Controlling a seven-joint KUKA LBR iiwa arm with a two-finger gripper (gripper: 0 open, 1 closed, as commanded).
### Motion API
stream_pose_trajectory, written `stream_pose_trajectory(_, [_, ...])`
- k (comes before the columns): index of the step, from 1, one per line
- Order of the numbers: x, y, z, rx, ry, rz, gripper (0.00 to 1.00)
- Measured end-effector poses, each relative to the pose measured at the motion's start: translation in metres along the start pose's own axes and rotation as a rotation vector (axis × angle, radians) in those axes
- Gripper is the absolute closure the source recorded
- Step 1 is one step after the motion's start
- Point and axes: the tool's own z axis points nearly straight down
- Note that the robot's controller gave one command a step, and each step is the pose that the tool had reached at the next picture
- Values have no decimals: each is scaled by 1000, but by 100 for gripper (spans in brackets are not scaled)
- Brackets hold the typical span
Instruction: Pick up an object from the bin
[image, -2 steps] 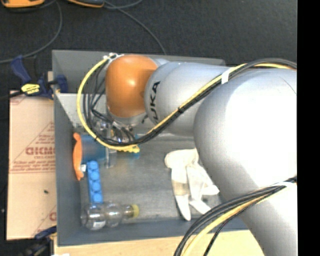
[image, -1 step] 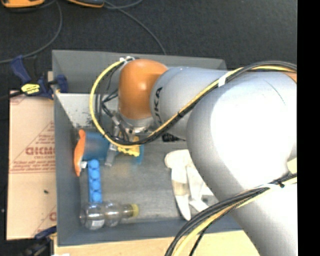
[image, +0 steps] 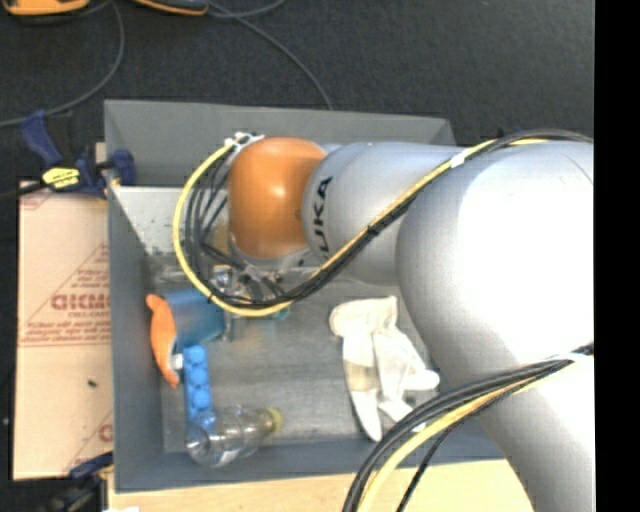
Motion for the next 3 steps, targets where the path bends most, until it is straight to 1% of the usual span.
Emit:
stream_pose_trajectory(2, [4, 6, -3, -1, -1, -237, 100])
stream_pose_trajectory(3, [3, 5, -13, -1, -3, -300, 100])
